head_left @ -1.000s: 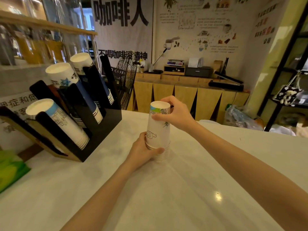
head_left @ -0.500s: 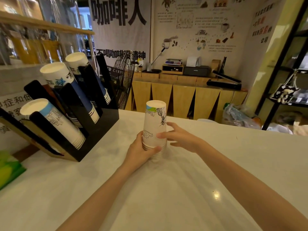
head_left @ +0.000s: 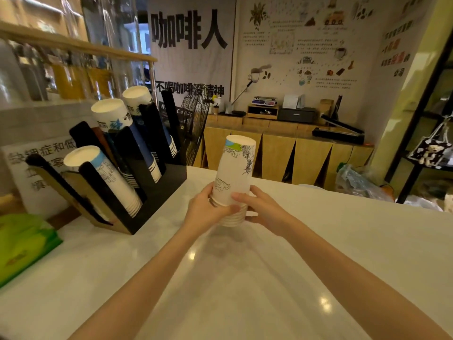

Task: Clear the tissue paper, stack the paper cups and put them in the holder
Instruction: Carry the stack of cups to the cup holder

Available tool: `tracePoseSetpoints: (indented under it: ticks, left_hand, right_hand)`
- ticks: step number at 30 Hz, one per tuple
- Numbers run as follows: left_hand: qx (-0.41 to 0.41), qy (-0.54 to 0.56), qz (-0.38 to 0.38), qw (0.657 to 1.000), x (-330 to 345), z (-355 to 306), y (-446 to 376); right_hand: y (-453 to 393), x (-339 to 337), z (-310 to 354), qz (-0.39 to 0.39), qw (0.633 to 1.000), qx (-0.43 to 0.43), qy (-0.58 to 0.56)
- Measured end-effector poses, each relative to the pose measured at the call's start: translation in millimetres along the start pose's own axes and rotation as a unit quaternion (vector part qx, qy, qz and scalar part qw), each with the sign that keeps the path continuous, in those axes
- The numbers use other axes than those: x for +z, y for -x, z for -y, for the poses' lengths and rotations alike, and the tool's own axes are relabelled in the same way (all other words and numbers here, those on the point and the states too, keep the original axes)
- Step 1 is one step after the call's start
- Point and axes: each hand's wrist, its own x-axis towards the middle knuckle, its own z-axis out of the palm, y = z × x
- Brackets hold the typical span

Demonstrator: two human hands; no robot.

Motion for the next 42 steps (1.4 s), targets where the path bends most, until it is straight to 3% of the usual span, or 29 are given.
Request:
tracePoseSetpoints:
  ticks: [4, 9, 19, 24, 30, 42]
  left_hand:
    - [0.07, -0.054, -0.002, 0.996, -49, -27, 1]
    - [0.15, -0.088, -0.057, 0.983, -121, -61, 7]
    - [0.213, -0.124, -0.128, 0.961, -254, -75, 2]
    - [0.185, -0.077, -0.141, 0.969, -289, -47, 0]
    - [0.128, -0.019, -0.084, 0.988, -300, -11, 5]
    - [0.056, -0.124, 0.011, 0.991, -301, 10, 1]
  right_hand:
    - [5, 27, 29, 0.023, 0.998, -0.05, -0.033]
    - [8, 80, 80, 0.038, 0.989, -0.133, -0.06]
    - [-6, 194, 155, 0.035, 0.971, -0.229, -0.052]
    - [-13, 232, 169, 0.046, 0.971, -0.232, 0.034]
    - [-15, 256, 158, 0.065, 0.975, -0.194, 0.085]
    - [-9, 259, 121, 0.05, 0.995, -0.076, 0.051]
